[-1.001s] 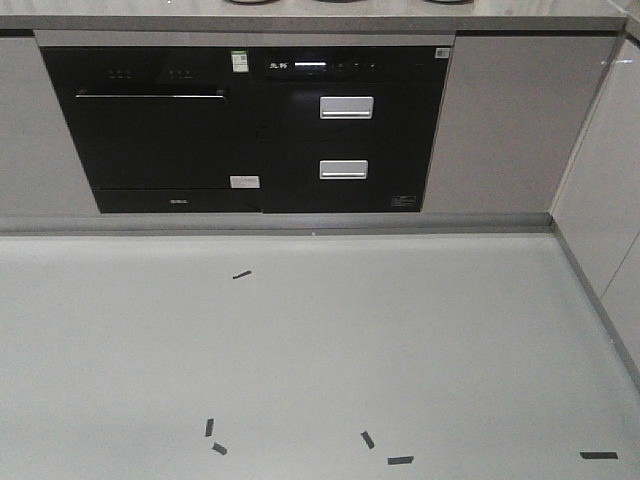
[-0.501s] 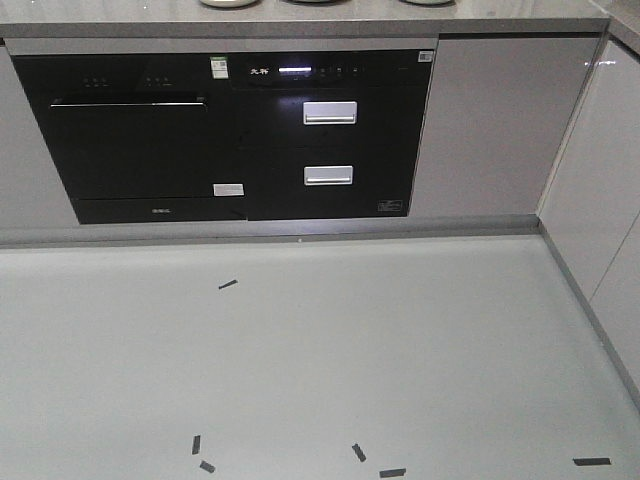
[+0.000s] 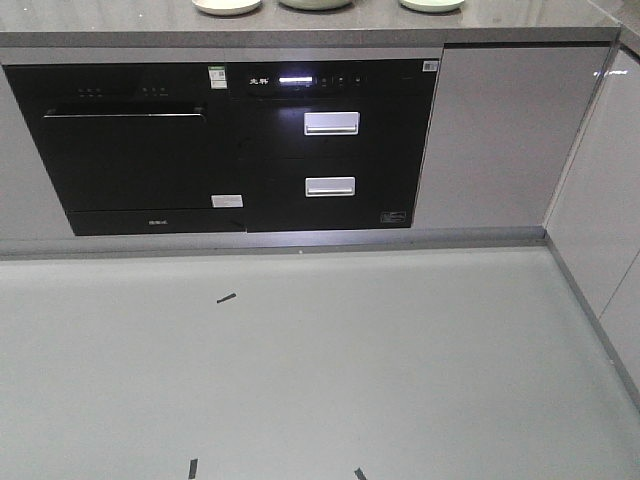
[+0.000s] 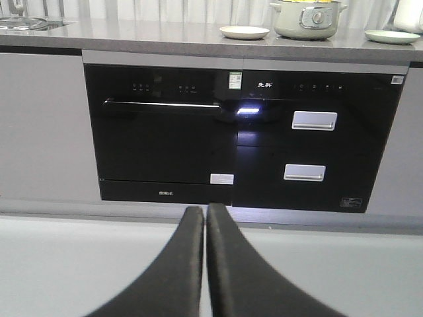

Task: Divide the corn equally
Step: 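Drive the base toward the counter with the corn pot and plates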

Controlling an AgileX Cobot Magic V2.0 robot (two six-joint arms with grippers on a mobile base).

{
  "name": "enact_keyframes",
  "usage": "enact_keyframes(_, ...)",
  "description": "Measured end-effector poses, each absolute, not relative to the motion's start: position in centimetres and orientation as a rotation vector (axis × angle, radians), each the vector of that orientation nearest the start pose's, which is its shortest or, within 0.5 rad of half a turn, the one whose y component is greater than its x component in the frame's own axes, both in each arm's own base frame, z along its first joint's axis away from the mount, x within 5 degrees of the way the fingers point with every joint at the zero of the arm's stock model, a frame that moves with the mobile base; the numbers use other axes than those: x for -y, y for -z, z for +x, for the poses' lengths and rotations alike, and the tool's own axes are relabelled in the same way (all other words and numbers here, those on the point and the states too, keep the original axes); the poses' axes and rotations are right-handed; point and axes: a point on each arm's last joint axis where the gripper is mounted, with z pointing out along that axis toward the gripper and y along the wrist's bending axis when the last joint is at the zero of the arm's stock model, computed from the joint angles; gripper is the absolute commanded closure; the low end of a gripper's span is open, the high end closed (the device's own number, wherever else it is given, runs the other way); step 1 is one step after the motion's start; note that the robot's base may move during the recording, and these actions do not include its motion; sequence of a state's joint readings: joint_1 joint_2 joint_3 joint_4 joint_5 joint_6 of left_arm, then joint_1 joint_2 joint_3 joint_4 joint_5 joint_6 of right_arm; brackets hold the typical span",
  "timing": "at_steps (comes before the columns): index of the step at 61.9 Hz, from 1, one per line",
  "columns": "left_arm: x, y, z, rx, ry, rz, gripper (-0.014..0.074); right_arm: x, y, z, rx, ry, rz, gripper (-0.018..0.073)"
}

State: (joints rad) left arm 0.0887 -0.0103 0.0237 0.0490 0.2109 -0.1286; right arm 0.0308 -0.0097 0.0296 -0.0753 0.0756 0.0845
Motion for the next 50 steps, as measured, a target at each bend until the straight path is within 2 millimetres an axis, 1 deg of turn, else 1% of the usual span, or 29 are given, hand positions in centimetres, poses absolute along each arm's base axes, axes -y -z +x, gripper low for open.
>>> enact_keyframes(50,-0.59,-18.66,5.55,-1.701,-0.015,-0.152,0.0603,-0.12,-19.68,5.69,-1.579,-0.027,-0.012,0.0565)
